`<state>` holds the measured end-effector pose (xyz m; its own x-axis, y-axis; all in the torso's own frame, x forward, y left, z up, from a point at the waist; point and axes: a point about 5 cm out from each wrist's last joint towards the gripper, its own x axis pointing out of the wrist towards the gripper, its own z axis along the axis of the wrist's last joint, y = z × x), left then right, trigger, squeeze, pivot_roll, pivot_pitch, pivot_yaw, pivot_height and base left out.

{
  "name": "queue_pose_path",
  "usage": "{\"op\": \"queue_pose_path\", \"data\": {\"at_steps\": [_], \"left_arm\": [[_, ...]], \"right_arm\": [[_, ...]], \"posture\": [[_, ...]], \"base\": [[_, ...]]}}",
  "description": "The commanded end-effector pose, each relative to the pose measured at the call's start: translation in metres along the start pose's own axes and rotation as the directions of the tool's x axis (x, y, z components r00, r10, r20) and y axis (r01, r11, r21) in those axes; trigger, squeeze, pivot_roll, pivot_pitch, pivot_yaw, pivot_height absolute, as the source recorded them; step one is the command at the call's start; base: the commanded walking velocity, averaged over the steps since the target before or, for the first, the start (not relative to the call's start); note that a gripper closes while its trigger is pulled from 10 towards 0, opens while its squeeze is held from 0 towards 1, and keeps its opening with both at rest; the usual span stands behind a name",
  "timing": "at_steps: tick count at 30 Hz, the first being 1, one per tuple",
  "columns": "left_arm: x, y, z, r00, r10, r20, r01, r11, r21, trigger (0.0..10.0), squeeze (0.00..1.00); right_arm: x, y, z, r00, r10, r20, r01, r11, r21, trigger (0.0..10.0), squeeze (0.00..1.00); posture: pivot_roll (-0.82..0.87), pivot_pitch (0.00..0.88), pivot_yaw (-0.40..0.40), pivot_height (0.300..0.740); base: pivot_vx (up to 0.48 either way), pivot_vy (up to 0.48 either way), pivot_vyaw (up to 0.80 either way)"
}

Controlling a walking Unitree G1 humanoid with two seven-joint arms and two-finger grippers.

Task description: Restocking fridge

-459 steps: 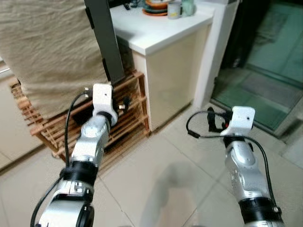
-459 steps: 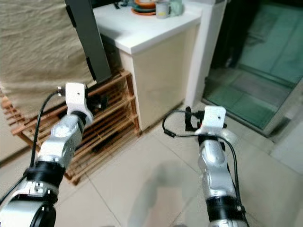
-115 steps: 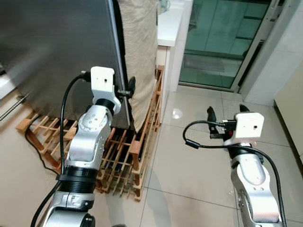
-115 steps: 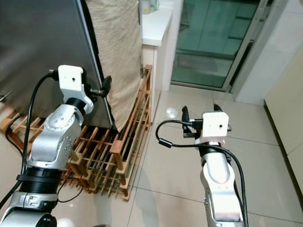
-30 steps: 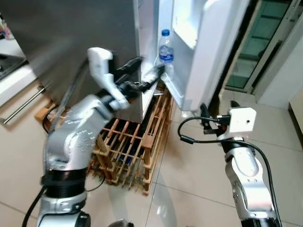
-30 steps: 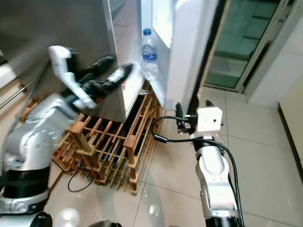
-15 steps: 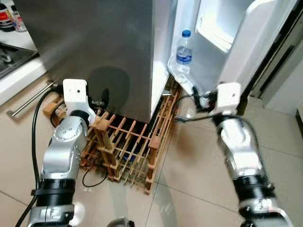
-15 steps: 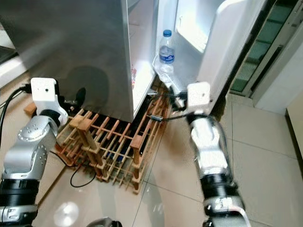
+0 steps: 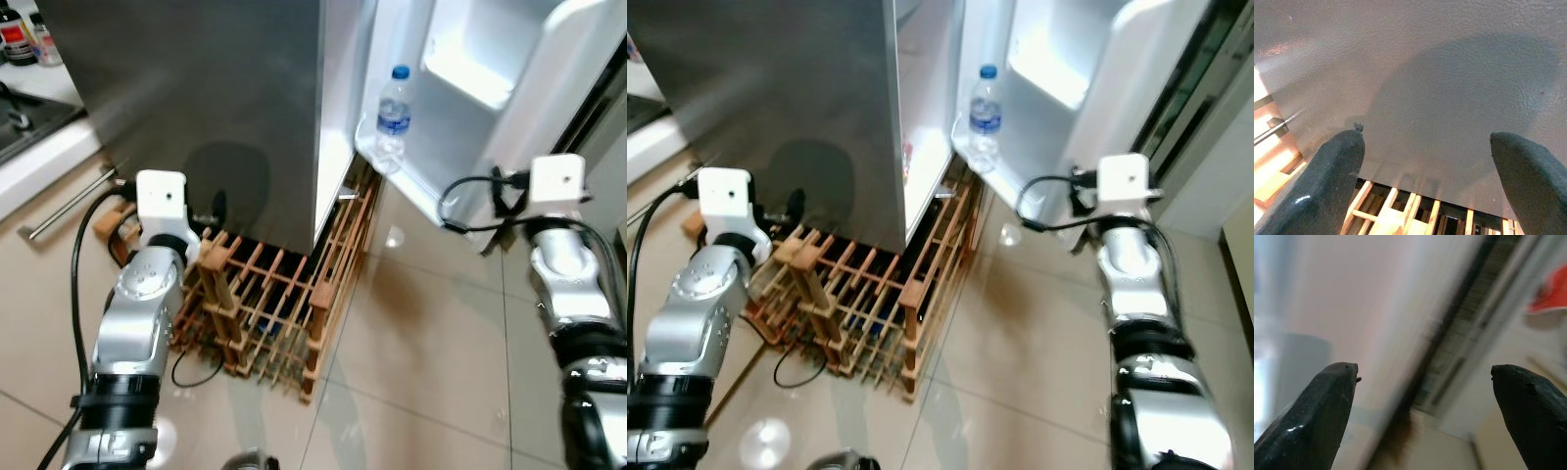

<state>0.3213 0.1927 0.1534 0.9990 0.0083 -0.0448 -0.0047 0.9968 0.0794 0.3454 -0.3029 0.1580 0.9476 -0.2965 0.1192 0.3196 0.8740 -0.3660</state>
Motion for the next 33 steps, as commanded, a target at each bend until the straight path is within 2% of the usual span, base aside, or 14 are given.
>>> {"op": "queue_pose_path", "data": {"at_steps": [1, 2, 3, 4, 6, 8, 9, 13, 17, 20, 24, 28, 29, 33], "left_arm": [[0.0, -0.001, -0.002, 1.0, 0.001, -0.007, -0.001, 1.0, 0.002, 10.0, 0.0], [0.0, -0.001, -0.003, 1.0, -0.001, -0.007, 0.001, 1.0, 0.0, 10.0, 0.0], [-0.001, -0.003, -0.004, 1.0, -0.006, -0.012, 0.006, 1.0, -0.005, 10.0, 0.0], [-0.001, -0.003, -0.005, 1.0, -0.008, -0.014, 0.007, 1.0, -0.006, 10.0, 0.0], [-0.001, -0.003, -0.005, 1.0, -0.01, -0.015, 0.01, 1.0, -0.008, 10.0, 0.0], [-0.001, -0.004, -0.004, 1.0, -0.014, -0.013, 0.013, 1.0, -0.009, 10.0, 0.0], [-0.001, -0.005, -0.003, 1.0, -0.021, 0.0, 0.021, 1.0, -0.011, 10.0, 0.0], [-0.001, -0.005, 0.0, 0.999, -0.021, 0.027, 0.022, 1.0, -0.017, 10.0, 0.0], [-0.003, 0.003, 0.009, 0.993, 0.058, 0.104, -0.052, 0.997, -0.058, 10.0, 0.0], [-0.011, 0.015, 0.016, 0.973, 0.156, 0.171, -0.134, 0.982, -0.134, 10.0, 0.0], [-0.019, 0.014, 0.024, 0.957, 0.19, 0.22, -0.171, 0.98, -0.103, 10.0, 0.0], [-0.023, 0.018, 0.026, 0.942, 0.245, 0.23, -0.246, 0.969, -0.025, 10.0, 0.0], [-0.026, 0.024, 0.027, 0.927, 0.302, 0.223, -0.318, 0.947, 0.039, 10.0, 0.0], [-0.027, 0.021, 0.032, 0.921, 0.305, 0.241, -0.328, 0.943, 0.061, 10.0, 0.0]], "right_arm": [[0.0, -0.012, -0.001, 0.999, -0.045, 0.0, 0.045, 0.999, -0.017, 10.0, 0.0], [-0.001, -0.023, -0.005, 0.997, -0.079, -0.011, 0.078, 0.996, -0.04, 10.0, 0.0], [-0.005, -0.051, -0.01, 0.984, -0.175, -0.012, 0.172, 0.977, -0.123, 10.0, 0.0], [-0.007, -0.059, -0.011, 0.979, -0.203, -0.005, 0.2, 0.967, -0.155, 10.0, 0.0], [-0.009, -0.067, -0.011, 0.971, -0.239, 0.013, 0.237, 0.951, -0.2, 10.0, 0.0], [-0.01, -0.063, -0.009, 0.973, -0.227, 0.037, 0.23, 0.952, -0.205, 10.0, 0.0], [-0.011, -0.042, -0.007, 0.984, -0.163, 0.066, 0.172, 0.973, -0.157, 10.0, 0.0], [-0.016, 0.006, -0.003, 0.995, -0.043, 0.094, 0.035, 0.997, 0.075, 10.0, 0.0], [-0.031, 0.064, 0.007, 0.989, 0.085, 0.123, -0.117, 0.95, 0.29, 10.0, 0.0], [-0.046, 0.103, 0.018, 0.965, 0.207, 0.16, -0.252, 0.899, 0.358, 10.0, 0.0], [-0.053, 0.125, 0.025, 0.941, 0.286, 0.181, -0.335, 0.868, 0.367, 10.0, 0.0], [-0.052, 0.126, 0.026, 0.934, 0.307, 0.183, -0.355, 0.858, 0.37, 10.0, 0.0], [-0.051, 0.126, 0.028, 0.929, 0.324, 0.181, -0.369, 0.853, 0.369, 10.0, 0.0], [-0.05, 0.129, 0.031, 0.919, 0.354, 0.174, -0.394, 0.842, 0.369, 10.0, 0.0]], "posture": [[0.03, 0.0, -0.007, 0.74], [0.03, 0.0, -0.008, 0.74], [0.02, 0.0, -0.005, 0.74], [0.02, 0.0, -0.005, 0.74], [0.02, 0.0, -0.003, 0.74], [0.02, 0.0, -0.003, 0.74], [0.02, 0.0, -0.003, 0.74], [0.02, 0.0, -0.004, 0.74], [0.03, 0.0, -0.008, 0.74], [0.03, 0.0, -0.012, 0.74], [0.04, 0.0, -0.02, 0.74], [0.04, 0.0, -0.023, 0.74], [0.04, 0.0, -0.027, 0.74], [0.06, 0.0, -0.031, 0.74]], "base": [[0.0, 0.0, 0.0], [0.0, 0.0, 0.0], [0.0, 0.0, 0.0], [0.0, 0.0, 0.0], [0.0, 0.0, 0.0], [0.0, 0.0, 0.0], [0.0, 0.0, 0.0], [0.0, 0.0, 0.0], [0.0, 0.0, 0.0], [0.0, -0.136, 0.0], [0.0, -0.444, 0.54], [0.0, -0.454, 0.66], [0.0, -0.454, 0.59], [0.0, -0.456, 0.58]]}}
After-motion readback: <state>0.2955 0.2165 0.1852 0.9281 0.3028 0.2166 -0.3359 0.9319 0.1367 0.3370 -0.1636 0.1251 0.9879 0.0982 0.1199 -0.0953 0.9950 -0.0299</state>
